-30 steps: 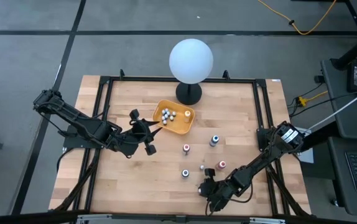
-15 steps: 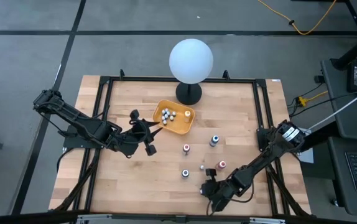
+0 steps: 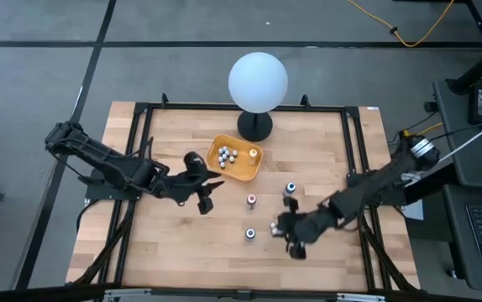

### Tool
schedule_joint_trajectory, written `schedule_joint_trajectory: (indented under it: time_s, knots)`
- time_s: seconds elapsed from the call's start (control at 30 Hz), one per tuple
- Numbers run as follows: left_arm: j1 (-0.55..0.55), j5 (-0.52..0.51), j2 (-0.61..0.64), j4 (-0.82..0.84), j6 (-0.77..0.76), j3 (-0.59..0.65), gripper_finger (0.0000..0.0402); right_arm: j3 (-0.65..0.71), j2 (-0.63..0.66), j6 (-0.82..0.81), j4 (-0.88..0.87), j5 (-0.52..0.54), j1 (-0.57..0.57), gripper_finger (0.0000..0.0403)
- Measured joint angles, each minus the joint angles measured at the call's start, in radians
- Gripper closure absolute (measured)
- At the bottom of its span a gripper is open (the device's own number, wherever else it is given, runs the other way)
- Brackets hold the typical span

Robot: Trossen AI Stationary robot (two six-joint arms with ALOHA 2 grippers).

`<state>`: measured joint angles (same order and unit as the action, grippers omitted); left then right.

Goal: Pick & Place food coloring
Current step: Put the small red food coloring bottle into the yellow bin

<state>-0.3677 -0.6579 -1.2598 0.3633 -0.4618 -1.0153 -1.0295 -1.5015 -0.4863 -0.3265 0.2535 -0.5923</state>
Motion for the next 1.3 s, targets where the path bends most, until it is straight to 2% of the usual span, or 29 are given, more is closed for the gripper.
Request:
schedule_joint_trajectory:
  time_s: [0.13,0.23,0.4,0.57,0.83,1.0,1.3]
  knots:
    - [0.049,0.118,-0.001,-0.004,0.021,-0.006,0.0295,-0.029,0.042,0.075,-0.062,-0.05,0.086,0.0327]
    - [0.088,0.212,-0.002,-0.007,0.11,-0.038,0.0295,-0.082,0.041,0.149,-0.135,-0.059,0.159,0.0325]
    - [0.163,0.291,-0.002,-0.009,0.27,-0.089,0.0289,-0.159,0.028,0.243,-0.198,-0.117,0.304,0.0324]
    - [0.24,0.396,-0.002,0.03,0.383,-0.1,0.0268,-0.215,0.029,0.301,-0.193,-0.116,0.411,0.0325]
    - [0.326,0.469,-0.002,0.038,0.443,-0.1,0.0228,-0.283,0.01,0.37,-0.199,-0.116,0.507,0.0325]
    - [0.358,0.518,-0.002,0.005,0.449,-0.101,0.0224,-0.285,-0.02,0.413,-0.187,-0.119,0.54,0.0325]
    - [0.372,0.537,-0.015,-0.061,0.449,-0.103,0.0224,-0.285,-0.097,0.447,-0.086,-0.161,0.565,0.0324]
